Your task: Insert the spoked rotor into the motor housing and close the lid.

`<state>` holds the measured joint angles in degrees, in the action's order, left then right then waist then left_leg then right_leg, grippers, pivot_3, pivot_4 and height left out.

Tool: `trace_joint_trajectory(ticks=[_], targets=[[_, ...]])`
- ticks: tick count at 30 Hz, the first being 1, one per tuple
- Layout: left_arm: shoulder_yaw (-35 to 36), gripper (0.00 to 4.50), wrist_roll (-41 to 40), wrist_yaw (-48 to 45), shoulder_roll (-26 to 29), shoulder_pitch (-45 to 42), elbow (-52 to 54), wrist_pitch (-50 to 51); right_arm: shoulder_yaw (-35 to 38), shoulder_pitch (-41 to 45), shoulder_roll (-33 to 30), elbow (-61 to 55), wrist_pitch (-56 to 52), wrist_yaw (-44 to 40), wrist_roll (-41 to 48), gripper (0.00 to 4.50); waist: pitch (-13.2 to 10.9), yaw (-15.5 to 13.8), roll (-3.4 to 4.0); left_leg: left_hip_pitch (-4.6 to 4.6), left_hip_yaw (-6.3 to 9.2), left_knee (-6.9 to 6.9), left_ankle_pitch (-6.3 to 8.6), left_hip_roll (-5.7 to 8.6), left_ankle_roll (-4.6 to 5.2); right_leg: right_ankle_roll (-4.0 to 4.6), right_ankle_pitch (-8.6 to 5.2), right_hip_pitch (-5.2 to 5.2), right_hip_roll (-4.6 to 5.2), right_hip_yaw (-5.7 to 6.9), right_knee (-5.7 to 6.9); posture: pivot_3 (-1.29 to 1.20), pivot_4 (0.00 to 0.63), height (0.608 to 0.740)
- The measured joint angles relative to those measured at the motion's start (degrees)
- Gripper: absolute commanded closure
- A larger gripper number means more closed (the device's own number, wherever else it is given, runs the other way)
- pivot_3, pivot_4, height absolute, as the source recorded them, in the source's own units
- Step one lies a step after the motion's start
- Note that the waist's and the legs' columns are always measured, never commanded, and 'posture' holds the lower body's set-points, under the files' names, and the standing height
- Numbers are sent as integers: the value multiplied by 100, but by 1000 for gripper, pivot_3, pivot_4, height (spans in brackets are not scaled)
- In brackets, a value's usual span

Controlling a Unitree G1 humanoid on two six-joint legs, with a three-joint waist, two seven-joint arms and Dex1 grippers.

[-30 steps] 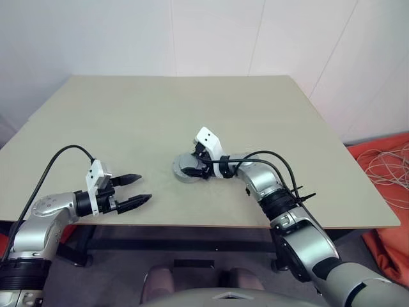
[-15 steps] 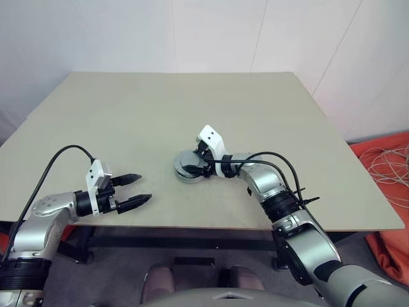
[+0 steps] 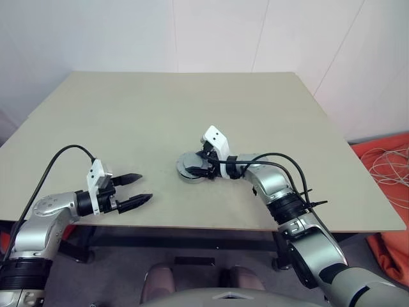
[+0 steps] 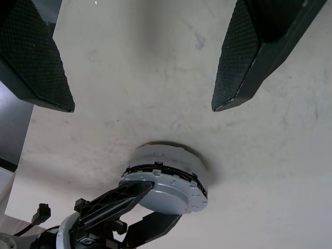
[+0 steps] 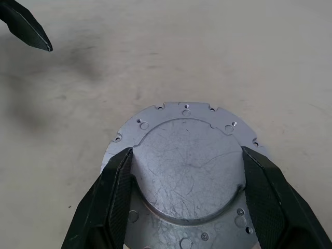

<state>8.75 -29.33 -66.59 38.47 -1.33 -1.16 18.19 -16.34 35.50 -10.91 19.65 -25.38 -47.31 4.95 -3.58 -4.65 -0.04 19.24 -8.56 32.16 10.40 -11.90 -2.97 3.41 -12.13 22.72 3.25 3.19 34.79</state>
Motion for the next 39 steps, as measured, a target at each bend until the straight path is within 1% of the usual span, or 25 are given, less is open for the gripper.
trace_joint_trajectory(ticks=[18,33,39], targets=[[-19,0,0,65,-31,-32,12,1,-30,-16,-104,-43,-11,-57,7,1391,1,-78,-1,-2,0,1,0,0,0,1,1,-5,0,0,2,0,0,740],[-27,0,0,78,-43,-49,34,4,-247,60,-140,-32,-99,26,-242,1391,2,-78,-3,-26,1,3,0,0,0,0,0,-35,0,0,2,0,0,740],[-38,0,35,391,-65,-248,24,254,-273,61,-148,-27,-105,26,-278,1391,4,-85,-5,-37,4,5,0,0,0,-1,0,-44,1,0,2,0,0,740]])
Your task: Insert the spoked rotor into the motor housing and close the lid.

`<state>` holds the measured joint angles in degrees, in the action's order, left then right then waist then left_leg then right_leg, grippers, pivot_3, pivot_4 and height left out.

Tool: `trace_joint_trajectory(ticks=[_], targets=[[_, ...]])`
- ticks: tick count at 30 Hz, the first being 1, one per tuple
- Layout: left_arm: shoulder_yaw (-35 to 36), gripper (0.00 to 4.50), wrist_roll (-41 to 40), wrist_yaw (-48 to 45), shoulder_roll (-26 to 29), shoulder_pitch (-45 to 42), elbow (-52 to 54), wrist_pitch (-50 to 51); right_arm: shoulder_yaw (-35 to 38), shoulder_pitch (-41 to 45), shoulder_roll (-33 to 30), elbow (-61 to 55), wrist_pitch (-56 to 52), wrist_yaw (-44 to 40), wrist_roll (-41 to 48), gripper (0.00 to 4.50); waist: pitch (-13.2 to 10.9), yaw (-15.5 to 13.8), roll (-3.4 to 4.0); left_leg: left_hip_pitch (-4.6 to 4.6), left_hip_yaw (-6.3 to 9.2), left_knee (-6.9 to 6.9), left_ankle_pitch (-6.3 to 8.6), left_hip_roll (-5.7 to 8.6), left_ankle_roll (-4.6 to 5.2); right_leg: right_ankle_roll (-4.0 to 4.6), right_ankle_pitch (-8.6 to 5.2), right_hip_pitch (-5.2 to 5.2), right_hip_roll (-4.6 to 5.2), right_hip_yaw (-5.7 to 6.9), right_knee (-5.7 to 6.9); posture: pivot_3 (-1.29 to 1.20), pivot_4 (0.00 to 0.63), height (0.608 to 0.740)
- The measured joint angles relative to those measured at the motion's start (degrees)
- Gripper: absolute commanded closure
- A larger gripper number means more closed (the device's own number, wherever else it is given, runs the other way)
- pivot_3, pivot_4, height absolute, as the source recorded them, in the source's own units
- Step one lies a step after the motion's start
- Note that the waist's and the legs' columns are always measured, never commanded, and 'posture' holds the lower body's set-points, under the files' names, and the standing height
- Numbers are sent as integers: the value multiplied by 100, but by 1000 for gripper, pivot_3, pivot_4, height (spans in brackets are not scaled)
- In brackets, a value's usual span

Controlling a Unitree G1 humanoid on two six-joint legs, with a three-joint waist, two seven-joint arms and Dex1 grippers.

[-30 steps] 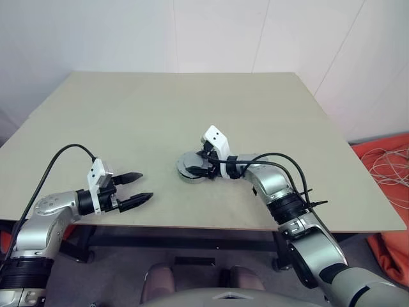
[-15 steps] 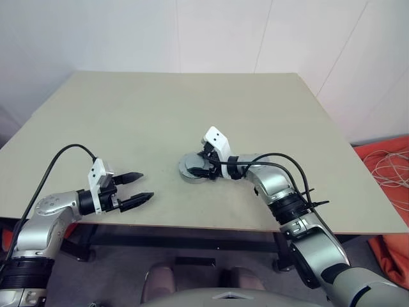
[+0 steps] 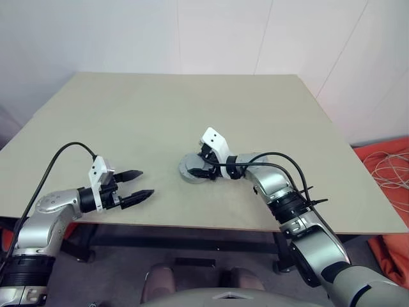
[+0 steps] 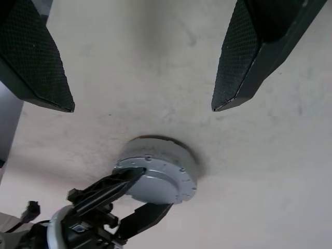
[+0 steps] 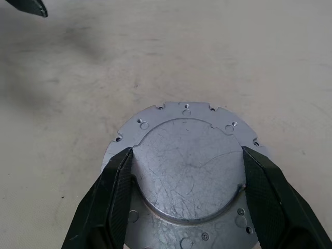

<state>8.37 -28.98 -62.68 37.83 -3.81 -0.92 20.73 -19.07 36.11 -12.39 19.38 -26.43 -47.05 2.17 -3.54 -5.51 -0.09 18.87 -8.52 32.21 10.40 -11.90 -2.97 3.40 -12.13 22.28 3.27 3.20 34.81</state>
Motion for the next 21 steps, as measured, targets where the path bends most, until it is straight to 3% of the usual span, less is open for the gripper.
trace_joint_trajectory(ticks=[2,7,12,15,21], targets=[[27,0,-99,285,-151,-330,-21,286,0,1,-20,8,0,0,-1,1391,0,-9,0,-1,1,5,-1,0,-1,0,0,-6,0,0,2,0,0,740],[68,1621,-440,380,-293,-1075,-65,590,-28,11,-13,18,1,-5,-2,1391,4,4,-4,9,-2,9,0,4,0,1,1,-14,-1,0,4,0,0,740],[12,3366,-172,467,-348,-1753,-451,208,-31,47,-9,69,5,-8,-2,1391,5,4,-3,9,-1,9,0,5,0,0,1,-19,0,1,5,0,0,740],[-404,4398,405,557,-400,-2203,-1043,-56,-22,71,-12,129,11,-8,-3,1391,6,-6,-3,5,0,11,-1,6,-1,-1,0,-24,0,1,5,0,0,740],[-1109,4500,1163,872,-1149,-2528,-2102,-299,-24,98,33,158,18,-9,-3,1391,9,2,-5,15,-1,14,-2,3,-2,-3,1,-16,0,1,3,0,0,740]])
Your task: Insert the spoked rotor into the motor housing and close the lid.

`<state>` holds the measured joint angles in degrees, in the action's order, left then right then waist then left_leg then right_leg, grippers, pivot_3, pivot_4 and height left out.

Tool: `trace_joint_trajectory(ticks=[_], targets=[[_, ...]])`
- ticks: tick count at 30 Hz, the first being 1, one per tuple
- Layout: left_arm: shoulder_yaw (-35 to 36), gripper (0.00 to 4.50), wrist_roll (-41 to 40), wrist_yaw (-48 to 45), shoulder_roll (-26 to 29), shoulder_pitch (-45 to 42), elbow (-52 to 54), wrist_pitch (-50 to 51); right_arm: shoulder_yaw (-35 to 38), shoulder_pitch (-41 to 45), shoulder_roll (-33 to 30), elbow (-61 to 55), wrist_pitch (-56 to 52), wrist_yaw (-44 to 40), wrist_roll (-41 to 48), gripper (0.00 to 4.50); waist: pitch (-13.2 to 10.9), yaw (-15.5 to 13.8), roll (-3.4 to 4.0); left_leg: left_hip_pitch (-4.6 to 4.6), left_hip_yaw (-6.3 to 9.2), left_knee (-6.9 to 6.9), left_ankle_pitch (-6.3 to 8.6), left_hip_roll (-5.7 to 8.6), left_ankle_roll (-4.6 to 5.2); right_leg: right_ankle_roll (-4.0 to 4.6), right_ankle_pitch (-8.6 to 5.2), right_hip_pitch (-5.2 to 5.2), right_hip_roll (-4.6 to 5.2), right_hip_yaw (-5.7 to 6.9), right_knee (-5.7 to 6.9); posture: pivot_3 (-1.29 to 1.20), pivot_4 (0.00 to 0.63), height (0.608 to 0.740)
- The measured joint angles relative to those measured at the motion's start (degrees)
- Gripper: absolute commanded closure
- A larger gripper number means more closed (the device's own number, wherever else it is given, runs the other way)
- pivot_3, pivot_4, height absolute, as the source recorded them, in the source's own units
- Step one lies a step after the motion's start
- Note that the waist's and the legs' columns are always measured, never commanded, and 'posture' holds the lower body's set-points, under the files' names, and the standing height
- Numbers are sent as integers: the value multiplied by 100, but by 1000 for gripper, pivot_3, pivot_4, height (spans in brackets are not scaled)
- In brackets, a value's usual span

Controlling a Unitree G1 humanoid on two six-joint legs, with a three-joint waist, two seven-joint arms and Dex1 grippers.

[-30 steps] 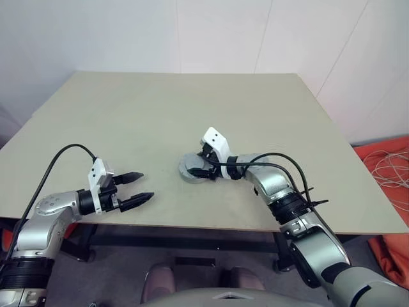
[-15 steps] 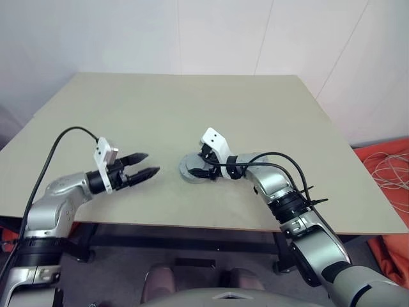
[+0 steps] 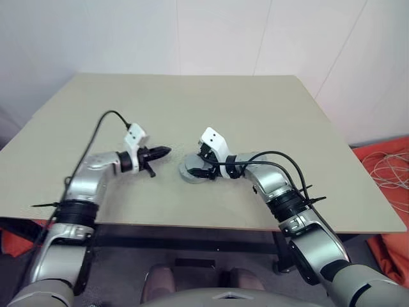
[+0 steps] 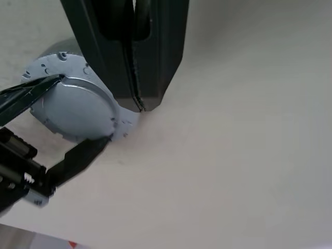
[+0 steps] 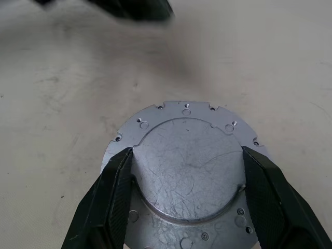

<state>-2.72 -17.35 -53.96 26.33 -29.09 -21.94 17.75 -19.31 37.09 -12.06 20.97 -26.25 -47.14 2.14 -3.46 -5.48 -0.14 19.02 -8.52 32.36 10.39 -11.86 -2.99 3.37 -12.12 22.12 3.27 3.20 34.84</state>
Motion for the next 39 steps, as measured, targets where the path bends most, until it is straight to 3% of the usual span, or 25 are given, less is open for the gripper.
trace_joint_trajectory(ticks=[6,26,30,39], targets=[[-155,4500,154,58,-324,-377,-226,-11,0,3,9,-1,-1,9,-1,1391,0,2,1,-1,0,-2,-1,0,-2,2,1,1,0,3,4,0,0,740],[-520,4500,596,66,-383,-308,-122,714,15,3,11,0,-64,14,-9,1391,3,-3,6,-6,0,-2,-1,0,-1,1,0,-5,2,3,2,0,0,740],[-530,4500,644,69,-427,-337,-122,717,46,4,1,-13,-101,-20,-13,95,4,-11,8,-4,1,-1,-1,-1,-1,0,0,-5,3,3,1,0,0,740],[-538,4500,688,48,-460,-376,-82,741,98,-8,-60,-389,-557,-77,53,39,3,-44,9,6,7,-3,2,0,4,0,0,3,9,3,-5,0,0,740]])
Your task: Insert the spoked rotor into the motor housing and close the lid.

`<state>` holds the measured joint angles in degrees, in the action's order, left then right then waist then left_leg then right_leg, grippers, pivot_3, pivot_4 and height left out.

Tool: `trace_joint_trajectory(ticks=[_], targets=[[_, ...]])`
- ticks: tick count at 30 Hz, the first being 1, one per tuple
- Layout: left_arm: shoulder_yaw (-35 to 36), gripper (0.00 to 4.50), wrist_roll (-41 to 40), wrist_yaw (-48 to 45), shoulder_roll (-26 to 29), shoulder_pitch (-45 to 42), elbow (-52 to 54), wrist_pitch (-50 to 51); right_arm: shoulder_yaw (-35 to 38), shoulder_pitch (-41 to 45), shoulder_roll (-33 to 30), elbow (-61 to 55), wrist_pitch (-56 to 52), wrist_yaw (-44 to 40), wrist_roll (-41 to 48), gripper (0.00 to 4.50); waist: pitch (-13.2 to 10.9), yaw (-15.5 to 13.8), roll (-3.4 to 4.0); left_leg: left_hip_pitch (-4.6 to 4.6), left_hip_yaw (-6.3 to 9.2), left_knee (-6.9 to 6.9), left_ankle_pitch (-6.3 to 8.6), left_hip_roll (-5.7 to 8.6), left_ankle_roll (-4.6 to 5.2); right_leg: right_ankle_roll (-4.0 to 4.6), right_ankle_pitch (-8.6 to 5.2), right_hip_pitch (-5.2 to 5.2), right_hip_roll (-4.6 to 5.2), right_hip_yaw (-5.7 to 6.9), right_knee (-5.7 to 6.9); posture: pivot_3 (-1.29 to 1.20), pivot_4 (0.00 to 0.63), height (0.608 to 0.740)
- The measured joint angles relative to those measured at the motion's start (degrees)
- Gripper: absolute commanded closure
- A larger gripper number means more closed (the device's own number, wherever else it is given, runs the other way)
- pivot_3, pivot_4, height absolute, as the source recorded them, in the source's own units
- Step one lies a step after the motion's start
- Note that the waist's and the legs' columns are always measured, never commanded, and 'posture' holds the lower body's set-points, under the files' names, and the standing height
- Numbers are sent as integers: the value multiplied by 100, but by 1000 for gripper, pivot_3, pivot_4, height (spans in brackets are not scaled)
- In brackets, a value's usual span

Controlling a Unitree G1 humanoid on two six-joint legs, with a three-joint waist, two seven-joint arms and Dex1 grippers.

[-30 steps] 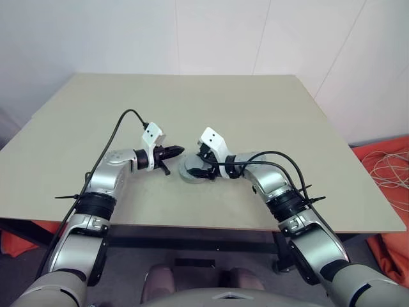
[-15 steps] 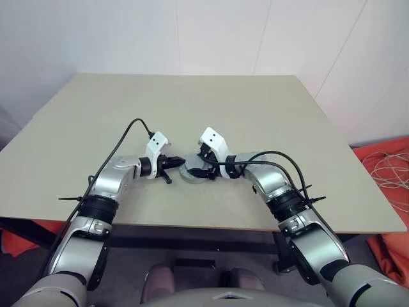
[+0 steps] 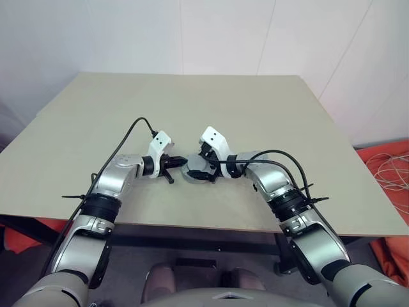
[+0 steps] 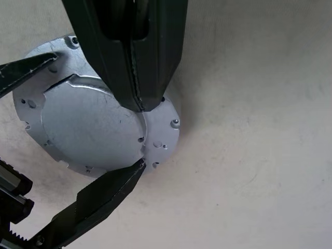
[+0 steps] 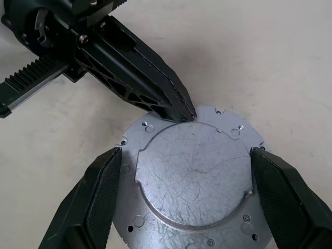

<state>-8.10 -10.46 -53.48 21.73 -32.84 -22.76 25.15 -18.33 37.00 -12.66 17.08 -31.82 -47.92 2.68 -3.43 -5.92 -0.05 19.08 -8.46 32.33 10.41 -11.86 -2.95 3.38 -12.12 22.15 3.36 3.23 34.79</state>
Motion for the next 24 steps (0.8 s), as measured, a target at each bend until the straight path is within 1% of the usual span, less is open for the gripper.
trace_joint_trajectory(ticks=[3,8,11,13,15,16,18,19,21,24], targets=[[-19,4500,16,-5,-27,-36,-1,11,96,-49,-158,-259,-321,21,108,39,-1,-26,1,7,2,0,0,2,0,0,1,7,1,0,-1,0,0,740],[-23,4500,30,-51,-43,-58,-2,6,785,-237,-389,-996,-1141,119,595,39,-2,-55,2,12,2,-4,-1,1,-1,1,2,10,0,-1,-1,0,0,740],[-45,4500,41,-66,-52,-82,-7,-2,1578,-354,-237,-1526,-1858,390,1196,39,-3,-99,4,12,0,-9,-1,1,-2,0,2,14,-1,-1,-2,0,0,740],[-60,4500,43,-67,-73,-94,-21,-24,2560,-378,141,-1687,-2855,951,1656,39,-3,-116,4,10,0,-11,-2,1,-4,0,2,14,0,-2,-3,0,0,740],[-72,4500,42,-91,-75,-94,-32,-31,3169,-412,248,-1725,-3926,1328,1890,39,-3,-136,4,11,0,-11,-4,3,-8,0,2,14,1,-2,-4,0,0,740],[-70,4500,43,-104,-69,-96,-38,-35,3513,-431,316,-1727,-4648,1460,2029,39,-3,-138,5,11,0,-11,-5,3,-9,0,2,14,0,-2,-4,0,0,740],[-68,4500,43,-111,-60,-103,-47,-35,4027,-439,446,-1682,-5531,1620,2339,39,-5,-149,15,11,0,-12,-7,1,-13,0,2,18,0,-2,-2,0,0,740],[-68,4500,43,-111,-60,-108,-55,-35,4303,-435,522,-1602,-5796,1735,2589,39,-4,-159,19,10,-1,-13,-8,1,-15,0,1,17,-1,-2,-1,0,0,740],[-69,4500,44,-112,-55,-117,-68,-35,4664,-428,645,-1399,-6001,2045,2953,39,-3,-166,24,9,-2,-15,-9,1,-18,-2,0,19,0,-2,-2,0,0,740],[-74,4500,45,-131,-43,-119,-73,-33,4983,-427,794,-1086,-6039,2571,3163,39,-3,-161,25,9,-2,-16,-11,1,-21,-4,-1,23,1,-2,-3,0,0,740]])
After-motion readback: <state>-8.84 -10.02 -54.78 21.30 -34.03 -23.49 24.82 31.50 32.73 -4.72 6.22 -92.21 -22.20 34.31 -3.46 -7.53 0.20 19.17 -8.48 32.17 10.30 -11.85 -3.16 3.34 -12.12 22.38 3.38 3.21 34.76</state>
